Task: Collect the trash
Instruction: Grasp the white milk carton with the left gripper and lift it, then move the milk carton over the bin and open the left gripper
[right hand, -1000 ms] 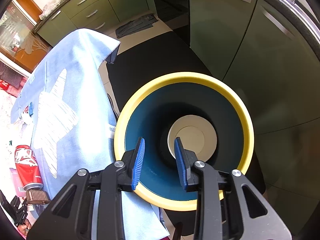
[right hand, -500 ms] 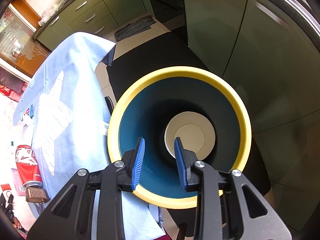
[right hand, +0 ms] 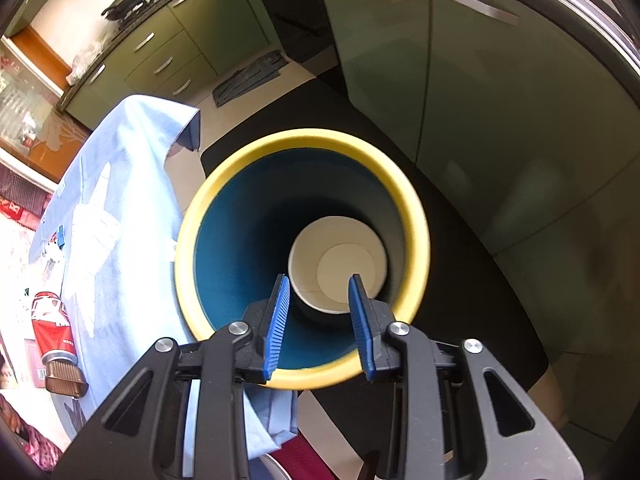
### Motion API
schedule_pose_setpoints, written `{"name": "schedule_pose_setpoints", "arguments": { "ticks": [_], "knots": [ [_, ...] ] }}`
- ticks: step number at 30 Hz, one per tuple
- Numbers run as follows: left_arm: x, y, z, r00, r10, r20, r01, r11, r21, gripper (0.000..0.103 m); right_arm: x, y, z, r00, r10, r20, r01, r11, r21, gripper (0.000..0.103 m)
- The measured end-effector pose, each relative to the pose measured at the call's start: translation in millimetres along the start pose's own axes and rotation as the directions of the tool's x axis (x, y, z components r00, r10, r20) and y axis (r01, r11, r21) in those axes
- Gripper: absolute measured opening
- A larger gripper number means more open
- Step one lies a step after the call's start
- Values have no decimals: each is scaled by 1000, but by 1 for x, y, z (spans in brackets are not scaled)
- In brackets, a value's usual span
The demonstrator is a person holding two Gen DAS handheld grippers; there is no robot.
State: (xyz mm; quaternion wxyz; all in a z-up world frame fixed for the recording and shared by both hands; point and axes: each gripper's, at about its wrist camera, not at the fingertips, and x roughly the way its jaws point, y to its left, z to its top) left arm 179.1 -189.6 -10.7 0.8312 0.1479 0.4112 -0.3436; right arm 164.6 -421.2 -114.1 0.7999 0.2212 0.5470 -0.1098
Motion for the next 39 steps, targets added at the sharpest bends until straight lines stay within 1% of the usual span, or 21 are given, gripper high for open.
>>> {"name": "schedule_pose_setpoints", "arguments": {
  "ticks": [3, 5, 6, 11, 14, 18, 20, 22, 24, 26, 27, 28, 31, 34, 35, 36, 38, 39],
  "knots": [
    [38, -29, 30, 996, -80, -41, 81, 997, 16, 35, 0, -9, -4, 1000, 8, 6, -8, 1000, 11, 29],
    [66, -52, 48, 988, -135, -80, 138, 990, 32, 35, 1, -17, -7, 1000, 16, 7, -16, 1000, 18, 29],
    [77, -61, 56, 985, -147, -92, 151, 988, 35, 35, 2, -20, -8, 1000, 17, 7, -17, 1000, 20, 29],
    [141, -113, 91, 974, -173, -147, 189, 977, 97, 35, 1, -36, -13, 1000, 21, 10, -21, 999, 32, 29],
    [176, -141, 107, 969, -180, -170, 200, 974, 110, 35, -2, -45, -17, 1000, 14, 15, -15, 999, 43, 29],
    [222, -170, 133, 972, -161, -172, 183, 976, 119, 35, -6, -52, -21, 1000, 2, 20, -3, 998, 59, 29],
    [239, -176, 143, 977, -133, -165, 153, 982, 114, 39, -8, -56, -23, 1000, -3, 22, 1, 998, 67, 32],
    [252, -178, 150, 980, -117, -160, 135, 985, 103, 58, -9, -57, -24, 1000, -7, 25, 5, 997, 73, 34],
    [263, -178, 158, 980, -124, -156, 138, 987, 79, 61, -12, -58, -26, 999, -11, 30, 8, 997, 74, 34],
    [263, -174, 161, 979, -130, -158, 140, 989, 53, 61, -13, -55, -28, 999, -14, 35, 12, 998, 68, 34],
    [256, -170, 161, 977, -156, -147, 162, 986, 30, 61, -14, -53, -30, 999, -13, 36, 11, 998, 64, 34],
    [247, -166, 159, 976, -169, -137, 174, 984, 24, 61, -15, -53, -30, 999, -11, 37, 9, 998, 60, 34],
    [209, -148, 150, 982, -168, -86, 170, 985, 14, 62, -14, -44, -34, 999, -7, 41, 5, 999, 42, 34],
    [169, -121, 134, 984, -173, -42, 172, 985, -20, 72, -11, -30, -37, 999, 8, 32, -8, 1000, 9, 35],
    [150, -108, 126, 985, -172, -15, 171, 985, -32, 74, -9, -24, -38, 1000, 13, 27, -13, 1000, -4, 36],
    [140, -101, 121, 986, -168, -5, 168, 985, -36, 76, -7, -15, -38, 1000, 18, 19, -18, 1000, -21, 36],
    [111, -76, 107, 989, -141, 35, 143, 988, -56, 79, -3, 1, -38, 1000, 27, 7, -26, 998, -53, 36],
    [98, -64, 100, 991, -124, 57, 128, 989, -69, 82, 0, 11, -38, 999, 33, 0, -33, 997, -72, 36]
  ]
}}
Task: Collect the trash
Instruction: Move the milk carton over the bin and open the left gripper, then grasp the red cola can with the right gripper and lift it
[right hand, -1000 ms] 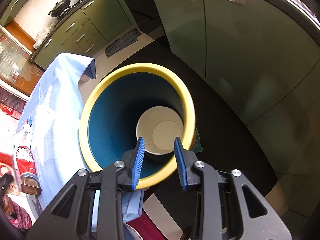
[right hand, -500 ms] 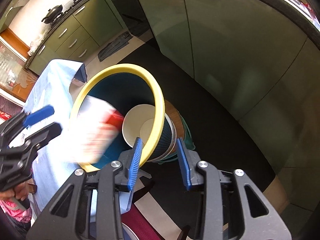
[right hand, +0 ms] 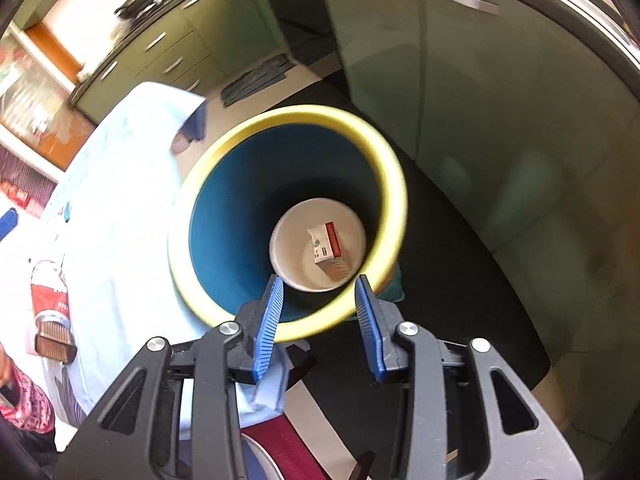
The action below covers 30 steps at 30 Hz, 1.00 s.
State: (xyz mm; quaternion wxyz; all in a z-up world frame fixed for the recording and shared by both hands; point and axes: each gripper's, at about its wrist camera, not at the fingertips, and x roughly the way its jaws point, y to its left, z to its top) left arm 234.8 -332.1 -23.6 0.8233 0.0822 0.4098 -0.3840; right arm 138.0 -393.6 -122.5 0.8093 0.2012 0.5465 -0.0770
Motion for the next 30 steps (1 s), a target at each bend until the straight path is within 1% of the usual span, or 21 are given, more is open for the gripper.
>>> {"name": "schedule_pose_setpoints", "arguments": {
  "ticks": [1, 3, 4, 5, 6, 8, 9, 11, 13, 16, 20, 24, 27, 30],
  "knots": [
    [-12, 10, -5, 1000, 13, 13, -13, 1000, -10, 85, 1, 8, 1, 1000, 6, -4, -6, 1000, -16, 36],
    [-43, 38, -17, 996, 62, 59, -59, 997, -40, 89, 4, 33, 3, 1000, 24, -11, -25, 998, -64, 36],
    [-57, 50, -23, 992, 93, 83, -89, 994, -57, 92, 5, 44, 5, 999, 33, -13, -34, 996, -83, 36],
    [-73, 65, -29, 984, 140, 109, -132, 988, -80, 92, 7, 58, 7, 999, 44, -18, -45, 993, -111, 38],
    [-84, 76, -35, 979, 165, 119, -155, 984, -90, 93, 9, 70, 8, 998, 52, -22, -54, 990, -132, 39],
    [-109, 102, -49, 961, 232, 151, -215, 969, -123, 95, 14, 104, 11, 997, 76, -34, -81, 978, -192, 40],
    [-122, 117, -56, 950, 266, 162, -244, 959, -145, 97, 15, 118, 12, 996, 85, -39, -91, 972, -216, 41],
    [-144, 146, -72, 926, 331, 180, -297, 935, -194, 98, 17, 153, 14, 993, 102, -52, -112, 954, -276, 42],
    [-161, 173, -87, 913, 364, 187, -318, 918, -235, 98, 16, 185, 13, 992, 109, -62, -123, 938, -324, 45],
    [-170, 200, -105, 900, 394, 185, -337, 900, -275, 98, 15, 229, 6, 989, 123, -86, -147, 911, -386, 48],
    [-174, 232, -127, 891, 419, 175, -356, 883, -306, 98, 12, 281, -3, 981, 139, -137, -187, 867, -462, 51],
    [-172, 253, -139, 890, 423, 173, -347, 871, -347, 98, 9, 327, -15, 969, 137, -204, -227, 815, -533, 51],
    [-170, 261, -147, 887, 431, 164, -349, 860, -373, 98, 10, 354, -24, 961, 126, -248, -248, 791, -559, 52],
    [-171, 265, -150, 888, 430, 163, -343, 856, -387, 98, 21, 380, -27, 960, 78, -269, -226, 781, -582, 54]
  ]
}}
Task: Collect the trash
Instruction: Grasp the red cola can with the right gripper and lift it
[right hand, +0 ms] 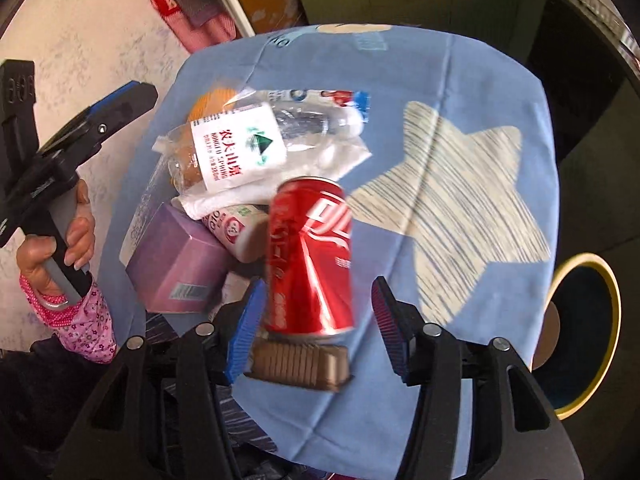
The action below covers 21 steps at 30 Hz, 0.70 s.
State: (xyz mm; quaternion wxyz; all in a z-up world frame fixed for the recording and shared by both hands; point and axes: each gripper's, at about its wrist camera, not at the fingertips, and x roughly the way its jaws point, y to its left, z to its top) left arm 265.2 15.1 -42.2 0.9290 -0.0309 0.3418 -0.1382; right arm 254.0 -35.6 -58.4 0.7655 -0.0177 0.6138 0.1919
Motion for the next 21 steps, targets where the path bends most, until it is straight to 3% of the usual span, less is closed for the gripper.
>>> {"name": "schedule_pose_setpoints", "arguments": {
  "ticks": [12, 16, 18, 21],
  "knots": [
    [-12, -2, -3, 1000, -19, 21, 19, 1000, 1, 98, 65, 14, 29, 982, -101, -162, 100, 995, -14, 55],
    [-14, -6, -3, 999, -28, 23, 28, 1000, 9, 98, 77, 16, 30, 977, -113, -179, 110, 994, -26, 55],
    [-14, -8, -4, 999, -31, 23, 30, 999, 14, 98, 79, 15, 30, 977, -129, -171, 127, 992, -22, 49],
    [-13, -10, -4, 999, -34, 19, 34, 999, 15, 98, 77, 13, 31, 980, -132, -150, 130, 991, -21, 47]
  ]
}}
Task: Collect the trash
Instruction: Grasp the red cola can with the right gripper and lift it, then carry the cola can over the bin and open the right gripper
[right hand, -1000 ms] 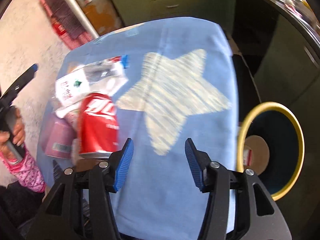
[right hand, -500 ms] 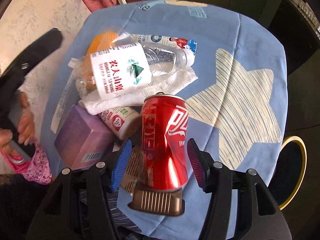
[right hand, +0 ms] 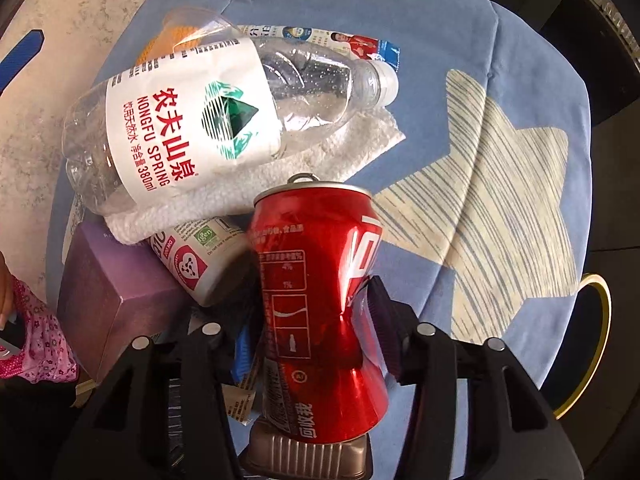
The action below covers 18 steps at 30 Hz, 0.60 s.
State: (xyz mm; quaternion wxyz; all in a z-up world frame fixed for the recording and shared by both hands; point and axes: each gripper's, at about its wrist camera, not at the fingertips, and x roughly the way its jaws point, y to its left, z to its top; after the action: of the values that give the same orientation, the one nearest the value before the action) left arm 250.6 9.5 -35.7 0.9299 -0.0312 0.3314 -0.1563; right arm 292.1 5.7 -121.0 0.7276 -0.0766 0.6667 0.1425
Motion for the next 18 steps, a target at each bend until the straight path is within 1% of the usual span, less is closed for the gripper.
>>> {"name": "schedule_pose_setpoints", "arguments": {
  "ticks": [4, 7, 11, 15, 18],
  "knots": [
    [3, -2, 0, 1000, 1, -6, -1, 1000, 1, 98, -12, -5, 2, 999, 6, 36, -6, 1000, 11, 45],
    [4, -2, 0, 1000, -1, -10, 1, 1000, 0, 98, -25, -20, 7, 997, 14, 77, -17, 999, 42, 45],
    [5, -3, -1, 1000, 0, -13, 0, 1000, 2, 98, -48, -45, 3, 990, 29, 140, -43, 994, 97, 43],
    [4, -4, 0, 1000, -5, -11, 5, 1000, 1, 98, -72, -76, -10, 975, 46, 217, -84, 982, 167, 43],
    [5, -3, -1, 1000, -4, -13, 4, 1000, 0, 98, -92, -91, -33, 961, 42, 274, -107, 968, 225, 43]
  ]
}}
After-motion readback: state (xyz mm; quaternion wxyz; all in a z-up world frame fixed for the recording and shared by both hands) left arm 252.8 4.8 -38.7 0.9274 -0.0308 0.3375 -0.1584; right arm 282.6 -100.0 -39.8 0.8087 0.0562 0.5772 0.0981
